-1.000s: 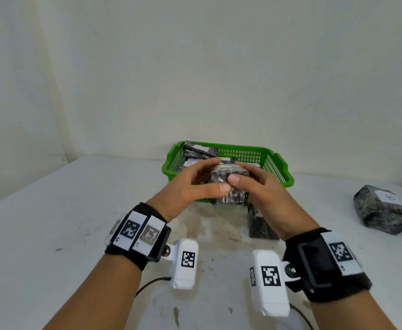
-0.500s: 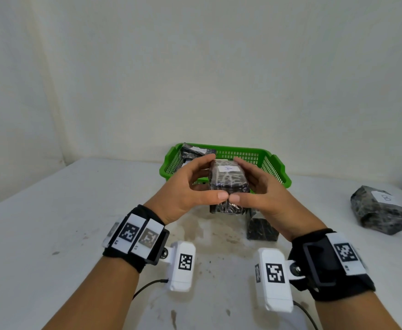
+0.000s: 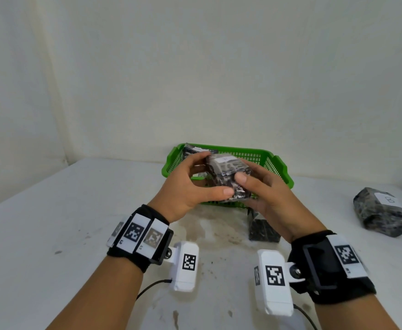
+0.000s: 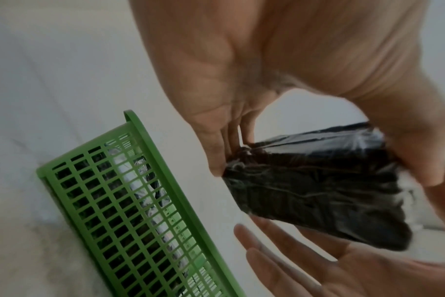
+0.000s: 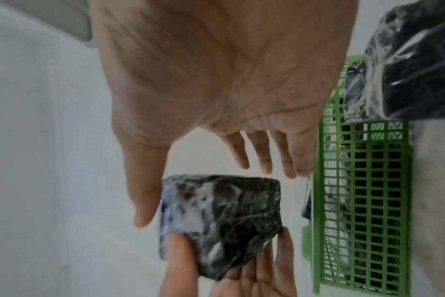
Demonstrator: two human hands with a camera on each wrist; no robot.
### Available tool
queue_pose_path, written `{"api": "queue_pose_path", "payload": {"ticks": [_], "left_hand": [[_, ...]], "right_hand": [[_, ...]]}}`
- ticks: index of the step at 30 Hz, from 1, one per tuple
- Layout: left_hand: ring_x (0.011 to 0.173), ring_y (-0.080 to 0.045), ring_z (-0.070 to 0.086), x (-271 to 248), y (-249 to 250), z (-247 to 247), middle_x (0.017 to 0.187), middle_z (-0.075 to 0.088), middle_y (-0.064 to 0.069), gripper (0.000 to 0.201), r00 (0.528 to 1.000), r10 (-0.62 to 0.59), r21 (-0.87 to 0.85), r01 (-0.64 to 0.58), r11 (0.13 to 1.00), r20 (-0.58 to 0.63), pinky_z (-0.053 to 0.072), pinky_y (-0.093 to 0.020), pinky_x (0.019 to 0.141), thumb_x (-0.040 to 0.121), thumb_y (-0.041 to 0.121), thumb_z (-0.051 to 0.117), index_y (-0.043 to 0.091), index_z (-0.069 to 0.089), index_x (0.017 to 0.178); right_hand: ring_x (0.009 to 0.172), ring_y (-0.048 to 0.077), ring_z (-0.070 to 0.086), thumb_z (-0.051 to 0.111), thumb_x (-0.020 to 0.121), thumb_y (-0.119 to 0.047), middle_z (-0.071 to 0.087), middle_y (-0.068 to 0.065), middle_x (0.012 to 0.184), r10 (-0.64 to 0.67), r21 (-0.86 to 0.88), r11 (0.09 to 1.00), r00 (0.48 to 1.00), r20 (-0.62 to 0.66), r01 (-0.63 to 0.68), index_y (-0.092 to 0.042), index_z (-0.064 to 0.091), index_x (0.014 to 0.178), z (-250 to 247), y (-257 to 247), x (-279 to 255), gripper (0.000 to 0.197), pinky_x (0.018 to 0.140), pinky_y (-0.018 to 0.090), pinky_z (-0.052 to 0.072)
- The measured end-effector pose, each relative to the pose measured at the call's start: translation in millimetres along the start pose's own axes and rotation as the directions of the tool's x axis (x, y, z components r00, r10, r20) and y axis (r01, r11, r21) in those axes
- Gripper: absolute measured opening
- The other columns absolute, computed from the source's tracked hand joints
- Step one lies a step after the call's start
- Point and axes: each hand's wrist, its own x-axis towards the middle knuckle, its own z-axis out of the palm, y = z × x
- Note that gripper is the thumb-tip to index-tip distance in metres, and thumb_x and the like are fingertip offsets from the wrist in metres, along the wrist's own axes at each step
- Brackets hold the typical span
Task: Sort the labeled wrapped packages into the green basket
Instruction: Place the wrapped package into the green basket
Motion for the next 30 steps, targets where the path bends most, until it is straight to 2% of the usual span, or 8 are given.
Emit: {"api": "queue_pose_path", "payload": {"ticks": [5, 8, 10, 15, 20, 23, 27, 30], "left_hand": [[0.126, -0.003, 0.053, 1.2, -4.9, 9.2, 0.133, 0.056, 0.009, 0.126, 0.992, 0.039, 0.110, -0.026, 0.994, -0.122, 0.049, -0.032, 0.105, 0.031, 0.060, 0.093, 0.026, 0.041, 0.141], [0.124, 0.001, 0.052, 1.0, -5.8, 12.9, 0.134, 0.052, 0.014, 0.126, 0.987, 0.071, 0.168, -0.047, 0.985, -0.143, 0.049, -0.023, 0.102, 0.034, 0.058, 0.092, 0.026, 0.038, 0.143], [0.124, 0.001, 0.052, 0.9, -4.5, 10.8, 0.134, 0.052, 0.012, 0.117, 0.986, 0.082, 0.158, -0.059, 0.986, -0.145, 0.050, -0.017, 0.098, 0.042, 0.057, 0.090, 0.026, 0.040, 0.143], [0.111, -0.007, 0.064, 6.6, -3.3, 4.7, 0.122, 0.066, 0.009, 0.068, 0.975, 0.010, 0.119, 0.017, 0.993, -0.224, 0.055, -0.035, 0.096, 0.069, 0.068, 0.071, 0.030, 0.062, 0.125], [0.105, -0.011, 0.068, 8.5, -8.6, 1.3, 0.111, 0.072, 0.009, 0.052, 0.971, -0.064, 0.127, 0.095, 0.987, -0.231, 0.053, -0.042, 0.098, 0.076, 0.063, 0.064, 0.029, 0.070, 0.115], [0.100, -0.012, 0.070, 7.0, -6.0, 0.5, 0.102, 0.076, 0.007, 0.029, 0.965, -0.059, 0.116, 0.092, 0.989, -0.257, 0.054, -0.042, 0.096, 0.088, 0.043, 0.066, 0.024, 0.075, 0.108], [0.093, -0.006, 0.070, 5.2, -2.8, -0.5, 0.096, 0.076, 0.009, 0.026, 0.957, -0.032, 0.150, 0.078, 0.986, -0.288, 0.054, -0.025, 0.082, 0.089, 0.039, 0.067, 0.023, 0.074, 0.108], [0.095, -0.006, 0.069, 5.4, -3.5, 0.5, 0.098, 0.076, 0.010, 0.026, 0.956, -0.036, 0.161, 0.086, 0.983, -0.291, 0.055, -0.026, 0.084, 0.089, 0.041, 0.067, 0.024, 0.074, 0.107]], "right_hand": [[0.107, 0.041, 0.075, 0.069, 0.087, -0.057, 0.076, 0.016, 0.121, 0.161, 0.188, 0.969, 0.987, 0.008, -0.159, -0.021, 0.071, 0.125, 4.7, -11.6, -5.6, 0.053, 0.086, 0.048, 0.065], [0.092, 0.041, 0.077, 0.069, 0.084, -0.047, 0.075, 0.024, 0.116, 0.204, 0.289, 0.936, 0.979, 0.019, -0.201, -0.014, 0.069, 0.127, 4.5, -14.1, -5.8, 0.054, 0.073, 0.042, 0.067], [0.092, 0.042, 0.077, 0.072, 0.083, -0.037, 0.073, 0.026, 0.118, 0.198, 0.326, 0.927, 0.980, -0.008, -0.185, -0.009, 0.068, 0.127, 1.3, -14.2, -5.5, 0.052, 0.074, 0.043, 0.067], [0.088, 0.036, 0.072, 0.060, 0.098, -0.025, 0.071, 0.016, 0.109, 0.238, 0.238, 0.946, 0.971, -0.037, -0.222, -0.011, 0.070, 0.115, -4.8, -8.1, -4.9, 0.024, 0.066, 0.038, 0.063], [0.066, 0.023, 0.065, 0.057, 0.098, -0.027, 0.067, 0.011, 0.091, 0.261, 0.231, 0.941, 0.965, -0.030, -0.247, -0.012, 0.068, 0.110, -5.1, -6.1, -2.8, 0.022, 0.053, 0.030, 0.050], [0.067, 0.021, 0.067, 0.062, 0.099, -0.028, 0.072, 0.011, 0.089, 0.220, 0.210, 0.956, 0.974, -0.057, -0.204, -0.011, 0.071, 0.108, -3.3, -4.0, -1.4, 0.022, 0.056, 0.030, 0.054], [0.080, 0.023, 0.073, 0.075, 0.084, -0.033, 0.079, 0.012, 0.100, 0.176, 0.169, 0.973, 0.980, -0.091, -0.159, -0.004, 0.070, 0.118, -1.1, 1.1, 2.7, 0.045, 0.068, 0.031, 0.061], [0.090, 0.023, 0.077, 0.073, 0.093, -0.027, 0.081, 0.011, 0.104, 0.179, 0.177, 0.972, 0.973, -0.142, -0.153, -0.003, 0.071, 0.118, 2.2, 6.0, 5.5, 0.035, 0.074, 0.035, 0.063]]}}
